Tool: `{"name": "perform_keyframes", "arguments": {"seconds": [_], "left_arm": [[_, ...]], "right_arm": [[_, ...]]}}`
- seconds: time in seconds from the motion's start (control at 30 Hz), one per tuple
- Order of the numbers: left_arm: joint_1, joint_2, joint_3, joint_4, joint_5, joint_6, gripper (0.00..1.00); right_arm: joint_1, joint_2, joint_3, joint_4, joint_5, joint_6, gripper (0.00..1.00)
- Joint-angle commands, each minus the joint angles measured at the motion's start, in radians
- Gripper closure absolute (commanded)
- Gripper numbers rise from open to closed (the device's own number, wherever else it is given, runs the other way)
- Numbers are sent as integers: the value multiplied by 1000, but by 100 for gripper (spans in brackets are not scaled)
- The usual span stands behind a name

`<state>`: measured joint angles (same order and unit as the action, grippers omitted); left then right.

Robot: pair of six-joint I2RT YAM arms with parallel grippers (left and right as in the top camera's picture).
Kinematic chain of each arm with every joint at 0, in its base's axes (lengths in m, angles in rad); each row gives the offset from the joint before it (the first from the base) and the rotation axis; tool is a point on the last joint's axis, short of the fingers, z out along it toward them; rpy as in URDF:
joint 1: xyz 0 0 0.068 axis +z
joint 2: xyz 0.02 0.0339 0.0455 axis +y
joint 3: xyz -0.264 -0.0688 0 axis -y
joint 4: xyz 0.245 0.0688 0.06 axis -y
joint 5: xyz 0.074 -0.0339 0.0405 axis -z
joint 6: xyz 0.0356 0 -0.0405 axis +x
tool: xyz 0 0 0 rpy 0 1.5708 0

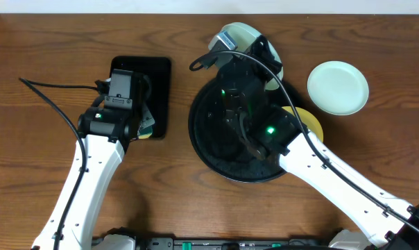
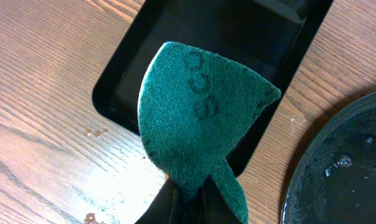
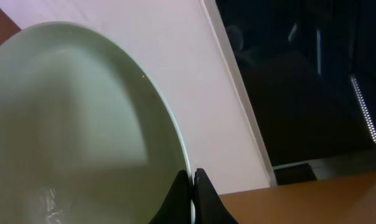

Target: Clean dirty plates on tray and stack at the side

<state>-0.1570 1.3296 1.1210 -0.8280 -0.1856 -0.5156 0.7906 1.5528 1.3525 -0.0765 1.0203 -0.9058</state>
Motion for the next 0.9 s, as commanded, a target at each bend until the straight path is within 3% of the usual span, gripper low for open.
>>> {"name": "perform_keyframes", "arguments": {"seconds": [0.0,0.1,0.23,0.33,0.47,0.67,0.87], "left_arm": [[5,6,-5,-2,-6,18,92],[4,6,-5,-2,-6,18,92],[4,6,-5,-2,-5,18,93],[4,6,-5,-6,-5,18,93],[4,6,-5,-9,-5,18,92],[4,6,-5,-9,-5,18,92],[4,6,-5,-8,-5,18,93]], "right_arm": [[-11,-26,8,6,23,10,99],[-41,-26,8,1,23,119,99],[-152,-26,8,-96,-28,446,99],[-305,-25,8,-283,-243,754,99],[-570,-13,8,-447,-649,1020,99],[-950,65,7,-492,-996,1179,99],[-1118,215,7,-508,-1104,1242,99]]}}
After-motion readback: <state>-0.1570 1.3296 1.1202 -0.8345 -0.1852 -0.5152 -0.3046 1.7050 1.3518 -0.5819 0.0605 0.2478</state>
